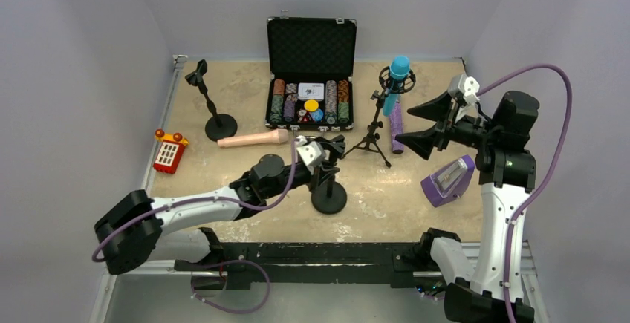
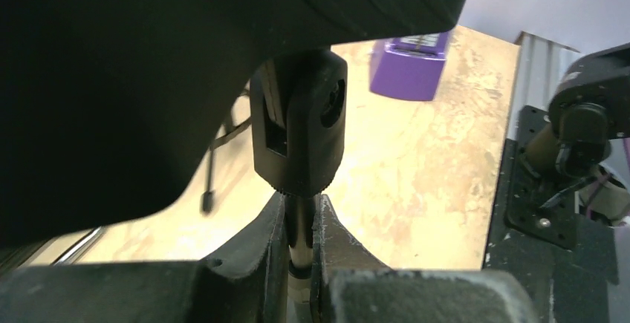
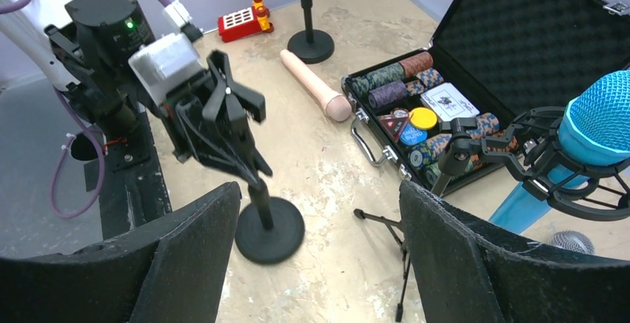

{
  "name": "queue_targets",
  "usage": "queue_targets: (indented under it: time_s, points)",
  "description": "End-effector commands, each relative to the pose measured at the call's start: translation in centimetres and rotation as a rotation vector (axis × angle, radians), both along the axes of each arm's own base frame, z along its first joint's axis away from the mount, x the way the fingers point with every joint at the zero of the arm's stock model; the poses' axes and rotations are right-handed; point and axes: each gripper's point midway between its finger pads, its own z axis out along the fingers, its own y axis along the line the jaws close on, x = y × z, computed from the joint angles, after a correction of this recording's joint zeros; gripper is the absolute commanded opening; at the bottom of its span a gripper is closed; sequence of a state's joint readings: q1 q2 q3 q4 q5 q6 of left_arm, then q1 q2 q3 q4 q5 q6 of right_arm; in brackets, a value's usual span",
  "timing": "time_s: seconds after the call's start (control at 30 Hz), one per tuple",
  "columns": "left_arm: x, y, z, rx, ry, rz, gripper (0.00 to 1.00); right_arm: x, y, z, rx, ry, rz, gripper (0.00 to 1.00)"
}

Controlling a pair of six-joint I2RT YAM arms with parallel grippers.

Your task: Attach the microphones to the stand

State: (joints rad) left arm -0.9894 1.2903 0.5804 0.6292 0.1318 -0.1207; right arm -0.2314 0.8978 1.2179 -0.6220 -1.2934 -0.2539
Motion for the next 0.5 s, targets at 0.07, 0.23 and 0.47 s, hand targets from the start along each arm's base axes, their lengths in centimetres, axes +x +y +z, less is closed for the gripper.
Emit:
queue_targets:
  time_s: [0.07, 0.23, 0.47]
  points:
    - [2.1, 5.8, -0.4, -0.027, 0.004, 0.193, 0.00, -0.3, 0.4, -1.0, -0.009, -0.029, 0.068, 0.82]
    - [2.8, 6.4, -0.1, -0.057, -0.009, 0.224, 0.00, -1.4, 1.9, -2.0, -0.040, -0.066, 0.156, 0.82]
    - [2.3, 5.5, -0.6, -0.061, 0.002, 0.172, 0.00, -2.2, 2.8, -2.9, -0.061, -0.071, 0.206, 0.82]
